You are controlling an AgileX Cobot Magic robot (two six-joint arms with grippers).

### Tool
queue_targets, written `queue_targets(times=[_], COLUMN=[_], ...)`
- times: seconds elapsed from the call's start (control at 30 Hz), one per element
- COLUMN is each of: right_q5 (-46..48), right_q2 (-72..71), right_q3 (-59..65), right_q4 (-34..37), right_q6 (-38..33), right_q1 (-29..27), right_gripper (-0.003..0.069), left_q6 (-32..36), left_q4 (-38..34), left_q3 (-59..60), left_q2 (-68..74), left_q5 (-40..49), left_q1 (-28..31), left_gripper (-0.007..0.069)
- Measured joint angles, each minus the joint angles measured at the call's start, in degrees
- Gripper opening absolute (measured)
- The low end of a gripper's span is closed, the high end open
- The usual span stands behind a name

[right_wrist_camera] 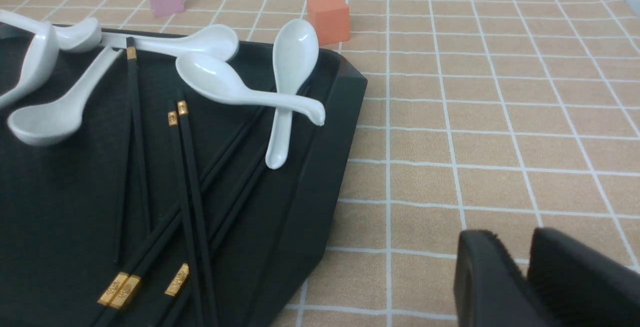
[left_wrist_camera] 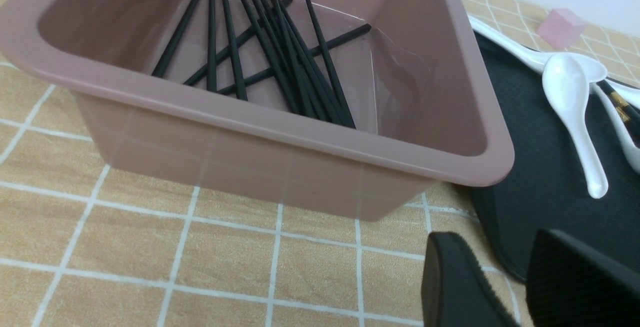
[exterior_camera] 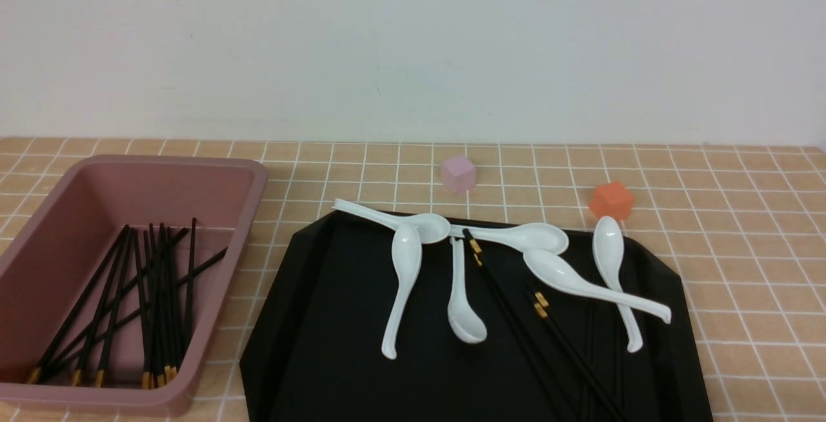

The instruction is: On brown tablecloth take chopsticks from black tray and put them in box.

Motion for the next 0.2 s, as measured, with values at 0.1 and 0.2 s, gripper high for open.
queue_targets(times=[0.1,0.2], right_q5=[0.0,0.0], right_q2=[0.0,0.0], right_q3=[0.0,0.0], right_q4=[0.0,0.0], right_q6=[0.0,0.0], right_q1=[0.0,0.0], right_gripper=[0.0165,0.0169], left_q6=[0.0,0.0], left_q4=[0.0,0.0], left_q3=[0.0,0.0], left_q2=[0.0,0.0], left_q5=[0.0,0.0], left_q1=[0.0,0.0], left_gripper=[0.0238,0.0238])
